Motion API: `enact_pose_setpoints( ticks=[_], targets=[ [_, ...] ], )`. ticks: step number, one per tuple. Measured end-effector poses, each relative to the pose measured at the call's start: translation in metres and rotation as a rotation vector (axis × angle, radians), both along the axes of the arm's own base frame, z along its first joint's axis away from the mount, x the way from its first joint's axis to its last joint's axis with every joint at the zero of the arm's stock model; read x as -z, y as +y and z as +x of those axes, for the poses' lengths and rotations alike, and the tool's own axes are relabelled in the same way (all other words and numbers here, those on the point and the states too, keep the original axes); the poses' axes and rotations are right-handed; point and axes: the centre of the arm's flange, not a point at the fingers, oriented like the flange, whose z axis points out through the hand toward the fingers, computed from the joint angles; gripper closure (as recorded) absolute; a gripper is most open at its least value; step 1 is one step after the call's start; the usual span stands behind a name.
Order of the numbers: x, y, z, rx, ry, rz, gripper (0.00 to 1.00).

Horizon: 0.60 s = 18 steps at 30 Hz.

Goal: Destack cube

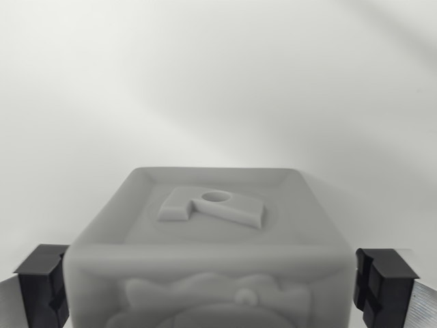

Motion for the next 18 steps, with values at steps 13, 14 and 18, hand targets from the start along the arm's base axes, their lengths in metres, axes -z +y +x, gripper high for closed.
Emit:
enact_pose_setpoints(
  ticks=[13, 14, 18],
  targets=[
    [-0.023, 0.000, 0.001, 0.000, -0.003, -0.002, 0.00],
    [-0.025, 0.000, 0.001, 0.000, -0.003, -0.002, 0.00],
    [-0.036, 0.000, 0.001, 0.000, -0.003, -0.002, 0.00]
  ],
)
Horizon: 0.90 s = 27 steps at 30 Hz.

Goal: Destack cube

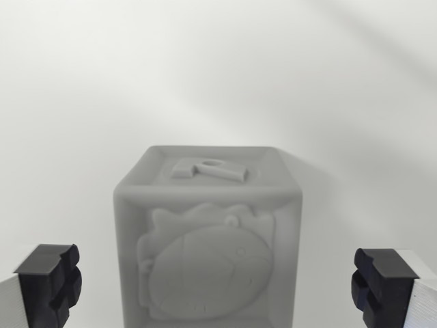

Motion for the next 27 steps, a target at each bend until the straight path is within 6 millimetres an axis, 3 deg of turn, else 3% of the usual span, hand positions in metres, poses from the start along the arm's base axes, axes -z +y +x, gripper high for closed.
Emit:
enact_pose_setpoints(
  ticks=[27],
  targets=[
    [-0.106, 0.000, -0.001, 0.000, -0.002, -0.004, 0.00]
  ],
)
